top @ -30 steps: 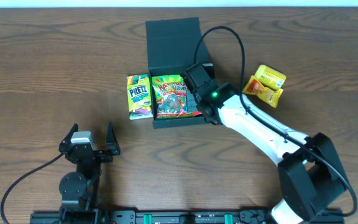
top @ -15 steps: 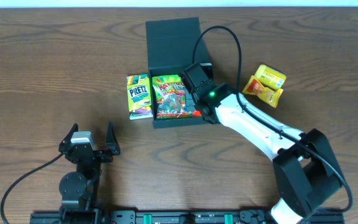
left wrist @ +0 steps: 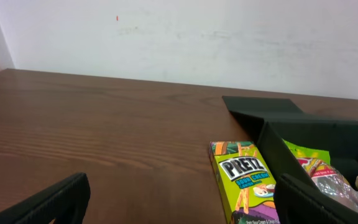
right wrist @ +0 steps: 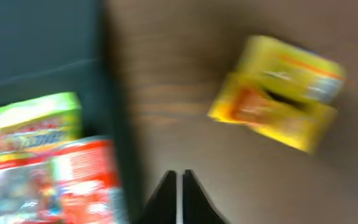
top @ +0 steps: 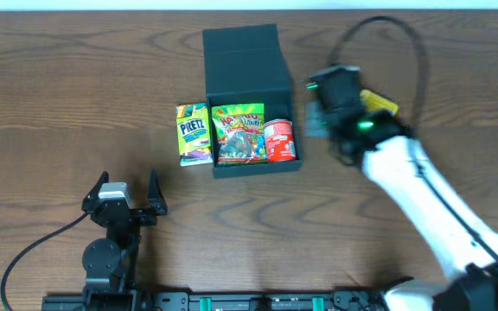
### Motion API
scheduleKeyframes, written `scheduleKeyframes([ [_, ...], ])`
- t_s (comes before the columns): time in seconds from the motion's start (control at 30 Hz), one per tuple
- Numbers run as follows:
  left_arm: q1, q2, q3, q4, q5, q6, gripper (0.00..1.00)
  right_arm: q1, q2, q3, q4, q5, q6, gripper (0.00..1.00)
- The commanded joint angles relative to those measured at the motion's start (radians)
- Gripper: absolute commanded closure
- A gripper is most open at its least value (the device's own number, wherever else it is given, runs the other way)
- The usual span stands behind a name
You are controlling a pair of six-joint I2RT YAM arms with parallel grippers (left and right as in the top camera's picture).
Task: Pack container
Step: 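Open the right gripper and move it to the yellow canister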
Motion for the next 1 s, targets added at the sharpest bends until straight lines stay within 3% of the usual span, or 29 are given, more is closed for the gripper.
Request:
scheduleKeyframes([
  [0.0, 0.004, -0.006, -0.015, -0.053, -0.008, 0.003, 0.05, -0.148, -0.021, 0.0, -0.045, -0.064, -0.016, 0.87],
  [0.07, 0.004, -0.006, -0.015, -0.053, -0.008, 0.003, 0.05, -0.233, -0.021, 0.0, -0.065, -0.093, -0.051, 0.83],
  [0.1, 0.004, -0.006, -0.015, -0.053, -0.007, 0.003, 0.05, -0.271, -0.018, 0.0, -0.068, -0.124, -0.145, 0.77],
  [0.13, 0.004, -0.006, -0.014, -0.053, -0.008, 0.003, 0.05, -0.305, -0.013, 0.0, -0.068, -0.191, -0.333, 0.67],
  [0.23, 0.004, -0.006, -0.014, -0.053, -0.008, 0.003, 0.05, -0.35, 0.001, 0.001, -0.077, -0.295, -0.588, 0.06],
  [0.27, 0.004, -0.006, -0.015, -0.053, -0.008, 0.003, 0.05, -0.358, 0.011, 0.003, -0.076, -0.301, -0.637, 0.01],
  [0.33, 0.004, -0.006, -0.015, -0.053, -0.008, 0.003, 0.05, -0.37, 0.035, 0.013, -0.076, -0.301, -0.731, 0.01],
  [0.57, 0.004, -0.006, -0.015, -0.053, -0.008, 0.003, 0.05, -0.39, 0.182, 0.027, -0.069, -0.28, -1.302, 0.01],
  [0.63, 0.004, -0.006, -0.015, -0.053, -0.008, 0.003, 0.05, -0.395, 0.221, 0.027, -0.04, -0.237, -1.407, 0.01],
  [0.73, 0.004, -0.006, -0.015, -0.053, -0.008, 0.003, 0.05, -0.404, 0.259, 0.031, 0.063, -0.121, -1.461, 0.01],
  [0.97, 0.004, -0.006, -0.015, -0.053, -0.008, 0.003, 0.05, -0.458, 0.261, 0.084, 0.099, -0.214, -1.458, 0.01],
])
